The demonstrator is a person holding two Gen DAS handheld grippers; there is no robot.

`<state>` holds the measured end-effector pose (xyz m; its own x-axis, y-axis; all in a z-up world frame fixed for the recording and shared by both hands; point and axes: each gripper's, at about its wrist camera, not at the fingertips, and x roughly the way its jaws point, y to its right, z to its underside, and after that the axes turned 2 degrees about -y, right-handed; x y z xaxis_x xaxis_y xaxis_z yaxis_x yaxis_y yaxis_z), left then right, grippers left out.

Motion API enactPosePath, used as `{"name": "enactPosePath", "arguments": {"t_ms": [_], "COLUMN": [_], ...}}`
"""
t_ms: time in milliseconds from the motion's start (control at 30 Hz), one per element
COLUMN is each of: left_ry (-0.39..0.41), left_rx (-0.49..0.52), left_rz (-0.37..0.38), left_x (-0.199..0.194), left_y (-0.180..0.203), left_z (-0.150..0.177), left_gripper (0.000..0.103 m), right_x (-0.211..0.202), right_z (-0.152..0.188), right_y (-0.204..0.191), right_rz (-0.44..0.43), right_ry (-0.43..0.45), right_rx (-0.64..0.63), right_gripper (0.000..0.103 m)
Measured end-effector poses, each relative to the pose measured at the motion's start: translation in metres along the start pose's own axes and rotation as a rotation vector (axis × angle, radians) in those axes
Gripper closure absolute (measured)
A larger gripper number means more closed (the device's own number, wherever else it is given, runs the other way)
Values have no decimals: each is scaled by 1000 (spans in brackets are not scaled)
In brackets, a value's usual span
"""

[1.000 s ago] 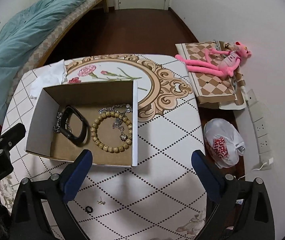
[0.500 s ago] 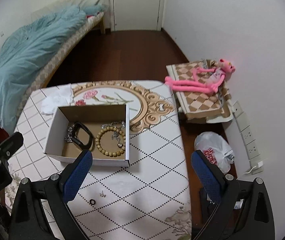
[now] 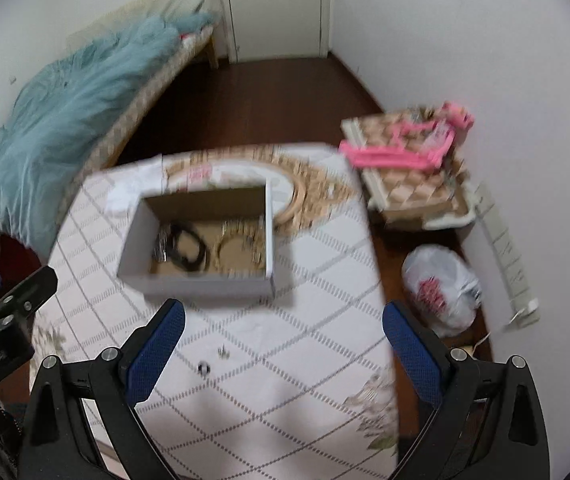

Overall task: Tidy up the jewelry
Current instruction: 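Withdraw both grippers toward the gold earring and black ring on the table, then grasp the gold earring with the right gripper while the left gripper grasps the black ring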

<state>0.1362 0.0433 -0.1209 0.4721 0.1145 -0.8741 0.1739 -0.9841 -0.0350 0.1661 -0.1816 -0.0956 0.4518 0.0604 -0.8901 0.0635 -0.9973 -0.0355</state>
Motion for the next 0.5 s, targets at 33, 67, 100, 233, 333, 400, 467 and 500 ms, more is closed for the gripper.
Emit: {"name": "enactPosePath", "arguments": {"t_ms": [33,67,100,233,333,400,467,500], "left_ry": [-23,-49,-81,-175,-203,-214,-221,-222], "left_rx": [8,15,20,32,34,28,23,21], "left_rz": [-6,-17,-26,-39,-52,-56,-62,-64], "left_x": [11,22,35,74,88,92,97,96], "left_y": [0,0,0,-4,-8,-12,-15,-15], "left_z": [6,12,19,42,49,52,53,52], "left_gripper": [0,0,0,0,0,0,0,0], "right_x": [13,23,31,67,86,95,104,110], "right_z": [8,17,23,45,54,57,59,59], "right_y": [-1,-3,-5,-17,-28,-34,-39,-42], "right_rz": [-11,-18,-29,-59,-67,-79,-83,-85], "right_ry": [-32,-52,-64,-131,-147,-157,-170,-176], "right_rx": [-2,-1,-1,-24,-43,-49,-56,-58], "right_gripper": [3,7,11,35,42,46,48,49]}}
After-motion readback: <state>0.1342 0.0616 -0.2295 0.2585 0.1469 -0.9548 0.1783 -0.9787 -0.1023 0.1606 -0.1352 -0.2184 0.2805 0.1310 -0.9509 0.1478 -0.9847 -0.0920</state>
